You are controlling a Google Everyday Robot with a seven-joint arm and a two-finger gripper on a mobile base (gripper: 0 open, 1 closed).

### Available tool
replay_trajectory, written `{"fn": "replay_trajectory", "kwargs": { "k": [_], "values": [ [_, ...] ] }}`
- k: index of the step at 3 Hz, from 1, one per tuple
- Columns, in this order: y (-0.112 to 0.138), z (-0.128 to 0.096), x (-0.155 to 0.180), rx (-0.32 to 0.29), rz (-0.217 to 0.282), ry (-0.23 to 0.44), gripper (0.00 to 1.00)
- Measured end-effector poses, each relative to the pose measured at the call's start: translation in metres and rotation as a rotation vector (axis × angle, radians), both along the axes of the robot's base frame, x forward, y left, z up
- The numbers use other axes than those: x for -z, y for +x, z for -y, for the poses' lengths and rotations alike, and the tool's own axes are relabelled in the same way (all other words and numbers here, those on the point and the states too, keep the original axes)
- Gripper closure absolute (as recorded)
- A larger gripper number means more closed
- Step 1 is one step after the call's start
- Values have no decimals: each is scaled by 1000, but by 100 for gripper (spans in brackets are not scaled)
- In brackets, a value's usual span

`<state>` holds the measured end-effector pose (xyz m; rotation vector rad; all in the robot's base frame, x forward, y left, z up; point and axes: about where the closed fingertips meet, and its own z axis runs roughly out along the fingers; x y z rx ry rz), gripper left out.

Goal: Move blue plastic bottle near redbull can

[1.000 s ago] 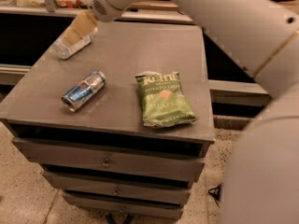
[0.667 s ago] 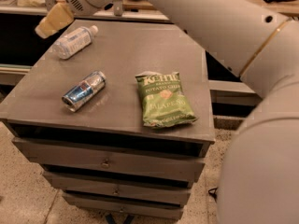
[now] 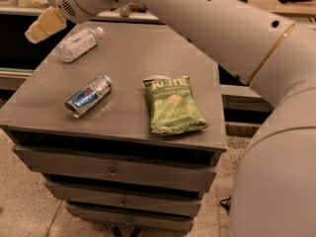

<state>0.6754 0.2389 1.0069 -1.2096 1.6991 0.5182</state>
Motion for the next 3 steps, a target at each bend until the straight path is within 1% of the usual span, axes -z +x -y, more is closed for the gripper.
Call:
{"fn": "replay_trajectory", "kwargs": {
  "k": [1,2,3],
  "values": [
    [6,8,3,38,4,-20,0],
    [38,48,7,109,30,-35,0],
    [61,86,22,190,35,-53,0]
  ]
}}
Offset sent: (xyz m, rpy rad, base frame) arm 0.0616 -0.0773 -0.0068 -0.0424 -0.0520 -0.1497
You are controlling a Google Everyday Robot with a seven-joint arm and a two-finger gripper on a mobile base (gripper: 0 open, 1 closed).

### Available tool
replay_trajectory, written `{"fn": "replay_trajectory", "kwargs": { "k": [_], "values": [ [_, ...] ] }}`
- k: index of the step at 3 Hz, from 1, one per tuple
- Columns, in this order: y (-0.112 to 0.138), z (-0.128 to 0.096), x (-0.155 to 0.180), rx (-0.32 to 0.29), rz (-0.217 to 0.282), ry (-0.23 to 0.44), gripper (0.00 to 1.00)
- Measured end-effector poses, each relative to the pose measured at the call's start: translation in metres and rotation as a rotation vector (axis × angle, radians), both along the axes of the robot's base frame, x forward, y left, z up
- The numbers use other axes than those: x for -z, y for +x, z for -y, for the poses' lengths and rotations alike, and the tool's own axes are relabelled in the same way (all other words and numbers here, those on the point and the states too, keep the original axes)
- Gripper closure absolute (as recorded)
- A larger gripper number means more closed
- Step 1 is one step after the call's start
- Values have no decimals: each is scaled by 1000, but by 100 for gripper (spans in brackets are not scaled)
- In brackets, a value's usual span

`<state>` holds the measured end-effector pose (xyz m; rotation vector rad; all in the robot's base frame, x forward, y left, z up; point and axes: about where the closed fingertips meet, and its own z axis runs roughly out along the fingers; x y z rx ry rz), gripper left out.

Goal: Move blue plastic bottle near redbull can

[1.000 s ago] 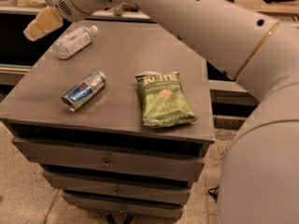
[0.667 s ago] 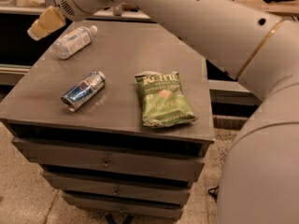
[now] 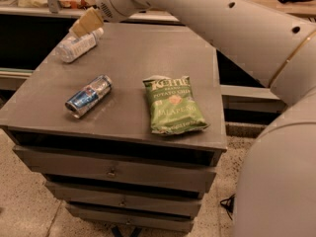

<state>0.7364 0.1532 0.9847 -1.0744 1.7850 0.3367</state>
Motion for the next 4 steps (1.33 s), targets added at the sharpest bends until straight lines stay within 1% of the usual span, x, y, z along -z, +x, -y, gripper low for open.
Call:
{"fn": "replay_trajectory", "kwargs": {
  "k": [1,2,3,4],
  "values": [
    [15,22,20,32,-18,11,0],
    [26,31,37,42,-31,19,0],
    [32,36,46,46,-38,22,0],
    [65,-3,84,-21,-41,-28,0]
  ]
}}
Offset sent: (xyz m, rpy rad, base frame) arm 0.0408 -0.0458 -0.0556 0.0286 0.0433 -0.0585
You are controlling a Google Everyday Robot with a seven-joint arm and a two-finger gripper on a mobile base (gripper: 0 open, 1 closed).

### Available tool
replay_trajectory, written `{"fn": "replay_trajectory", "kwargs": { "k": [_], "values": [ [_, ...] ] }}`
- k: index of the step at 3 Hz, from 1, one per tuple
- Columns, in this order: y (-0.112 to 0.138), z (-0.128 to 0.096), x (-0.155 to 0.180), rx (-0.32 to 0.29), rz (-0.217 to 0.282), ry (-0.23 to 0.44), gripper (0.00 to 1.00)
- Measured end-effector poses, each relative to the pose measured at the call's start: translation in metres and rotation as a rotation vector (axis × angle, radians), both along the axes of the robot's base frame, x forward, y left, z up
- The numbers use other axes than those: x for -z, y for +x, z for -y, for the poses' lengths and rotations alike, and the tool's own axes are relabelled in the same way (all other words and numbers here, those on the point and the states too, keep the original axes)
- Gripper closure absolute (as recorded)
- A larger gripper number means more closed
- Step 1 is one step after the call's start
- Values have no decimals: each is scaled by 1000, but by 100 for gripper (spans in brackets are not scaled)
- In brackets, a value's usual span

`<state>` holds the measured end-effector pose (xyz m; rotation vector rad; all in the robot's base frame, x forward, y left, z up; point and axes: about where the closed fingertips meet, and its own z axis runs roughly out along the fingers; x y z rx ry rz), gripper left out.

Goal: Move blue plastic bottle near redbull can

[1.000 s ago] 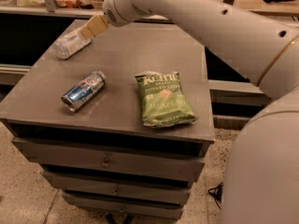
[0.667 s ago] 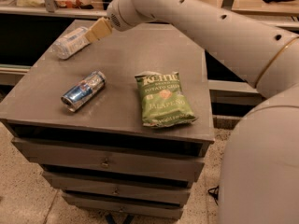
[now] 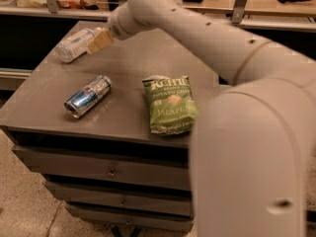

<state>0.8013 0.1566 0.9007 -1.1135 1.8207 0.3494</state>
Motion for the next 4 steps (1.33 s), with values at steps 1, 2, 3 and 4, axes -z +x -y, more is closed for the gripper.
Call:
{"fn": "replay_trajectory", "kwargs": {
  "k": [1,2,3,4],
  "values": [
    [2,-66,33,-157,-34,-10,0],
    [0,-41,32,-180,-46,21,0],
    [3,-13,23,-157,-40,28,0],
    [7,5,13,-126,-26,28,0]
  ]
}}
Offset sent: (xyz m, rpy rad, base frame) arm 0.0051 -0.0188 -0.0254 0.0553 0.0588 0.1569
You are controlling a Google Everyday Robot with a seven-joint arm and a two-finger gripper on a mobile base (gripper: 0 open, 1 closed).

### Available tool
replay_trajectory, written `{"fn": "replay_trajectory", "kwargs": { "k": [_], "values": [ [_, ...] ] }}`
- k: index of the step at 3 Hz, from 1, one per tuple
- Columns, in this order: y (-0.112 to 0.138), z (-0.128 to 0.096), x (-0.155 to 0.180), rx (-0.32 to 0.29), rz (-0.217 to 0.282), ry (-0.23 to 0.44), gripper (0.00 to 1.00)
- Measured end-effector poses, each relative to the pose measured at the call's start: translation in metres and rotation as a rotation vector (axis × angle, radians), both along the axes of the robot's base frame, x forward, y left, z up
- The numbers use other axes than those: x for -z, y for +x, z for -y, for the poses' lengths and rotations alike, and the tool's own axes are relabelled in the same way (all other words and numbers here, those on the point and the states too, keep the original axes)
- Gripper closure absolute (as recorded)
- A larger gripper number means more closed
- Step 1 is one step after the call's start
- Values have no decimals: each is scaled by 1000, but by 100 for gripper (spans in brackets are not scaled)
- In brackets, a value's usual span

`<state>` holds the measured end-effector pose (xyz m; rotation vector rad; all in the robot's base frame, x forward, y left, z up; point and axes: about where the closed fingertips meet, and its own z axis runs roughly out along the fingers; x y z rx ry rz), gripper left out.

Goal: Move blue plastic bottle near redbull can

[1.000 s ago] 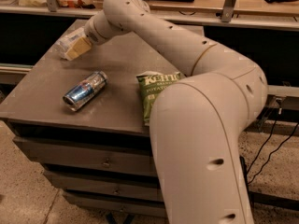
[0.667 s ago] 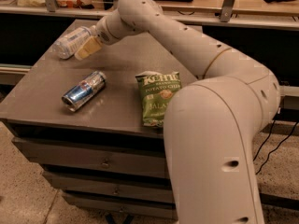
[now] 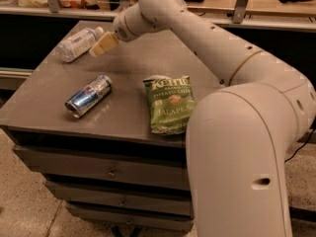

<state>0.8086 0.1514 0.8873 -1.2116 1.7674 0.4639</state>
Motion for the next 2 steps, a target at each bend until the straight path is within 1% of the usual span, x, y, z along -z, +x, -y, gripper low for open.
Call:
{"fn": "replay_trajectory", "kwargs": {
  "k": [1,2],
  "values": [
    [7,6,-4,30,4,40,0],
    [7,6,-4,30,4,40,0]
  ]
}}
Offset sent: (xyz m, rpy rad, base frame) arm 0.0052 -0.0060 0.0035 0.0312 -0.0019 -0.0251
